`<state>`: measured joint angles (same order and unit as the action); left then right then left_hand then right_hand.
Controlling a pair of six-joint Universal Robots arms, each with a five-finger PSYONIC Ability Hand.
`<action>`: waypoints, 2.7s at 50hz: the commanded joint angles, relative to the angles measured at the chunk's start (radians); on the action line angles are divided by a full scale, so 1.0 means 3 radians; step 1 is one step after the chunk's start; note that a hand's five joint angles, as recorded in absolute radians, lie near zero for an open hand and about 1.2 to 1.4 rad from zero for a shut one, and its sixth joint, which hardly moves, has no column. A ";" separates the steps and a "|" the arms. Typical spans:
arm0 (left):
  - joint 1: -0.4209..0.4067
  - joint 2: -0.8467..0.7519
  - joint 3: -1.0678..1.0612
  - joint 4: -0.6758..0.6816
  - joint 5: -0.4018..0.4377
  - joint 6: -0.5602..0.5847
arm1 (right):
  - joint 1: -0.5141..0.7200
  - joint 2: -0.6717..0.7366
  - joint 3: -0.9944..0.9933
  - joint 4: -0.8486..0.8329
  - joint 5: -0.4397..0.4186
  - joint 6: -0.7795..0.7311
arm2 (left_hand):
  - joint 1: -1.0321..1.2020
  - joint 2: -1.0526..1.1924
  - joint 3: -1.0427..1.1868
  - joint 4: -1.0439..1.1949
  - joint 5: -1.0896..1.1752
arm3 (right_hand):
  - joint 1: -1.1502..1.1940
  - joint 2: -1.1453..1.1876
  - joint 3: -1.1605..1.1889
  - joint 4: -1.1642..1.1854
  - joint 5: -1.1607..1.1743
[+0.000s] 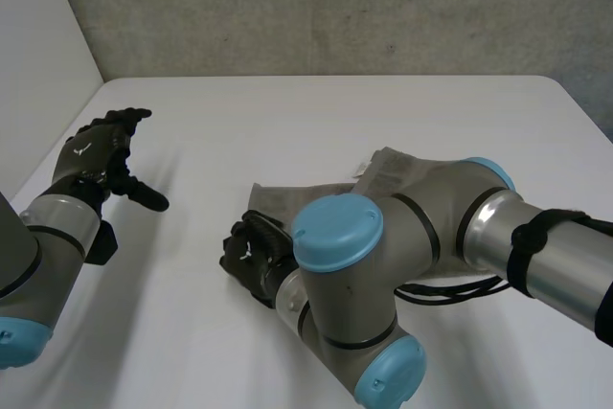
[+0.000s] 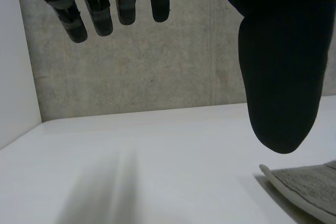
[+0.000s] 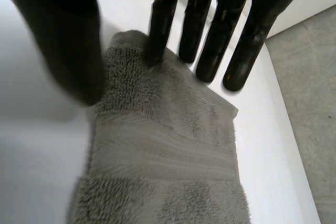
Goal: Fold the laundry
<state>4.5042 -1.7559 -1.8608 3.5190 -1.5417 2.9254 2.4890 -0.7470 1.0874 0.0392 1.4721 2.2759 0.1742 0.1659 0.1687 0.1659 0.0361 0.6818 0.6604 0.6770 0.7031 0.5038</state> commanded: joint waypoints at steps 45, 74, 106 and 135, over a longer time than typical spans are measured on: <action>-0.0047 -0.0058 -0.0041 0.0087 0.0005 0.0005 | -0.1200 0.0357 -0.0557 0.0161 0.0032 0.2390 | 0.0001 0.0029 0.0019 0.0029 -0.0120 | -0.0189 -0.0118 -0.0173 -0.0260 -0.0177; -0.0048 -0.0058 -0.0041 0.0087 0.0005 0.0005 | -0.1102 0.0184 -0.0608 0.0135 0.0068 0.1945 | 0.0001 0.0029 0.0019 0.0029 -0.0120 | 0.2382 0.2453 0.2397 0.2311 0.2393; -0.0047 -0.0043 -0.0041 0.0087 0.0005 0.0005 | -0.0295 -0.0062 -0.0132 0.0100 -0.0377 0.2185 | 0.0001 0.0029 0.0019 0.0029 -0.0120 | 0.2382 0.2453 0.2397 0.2311 0.2393; -0.0364 -0.0185 0.0117 0.0102 0.0118 0.0015 | -0.1593 -0.1483 0.1509 -0.0059 -0.0377 0.2159 | 0.0014 0.0041 0.0032 0.0041 -0.0108 | -0.1691 -0.1620 -0.1675 -0.1762 -0.1679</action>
<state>4.4449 -1.7843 -1.8609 3.5464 -1.5184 2.9291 2.1407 -1.1207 1.3904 0.0754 1.3542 2.9280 0.1742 0.1659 0.1687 0.1658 0.0361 0.2353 0.2480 0.2443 0.2599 0.0608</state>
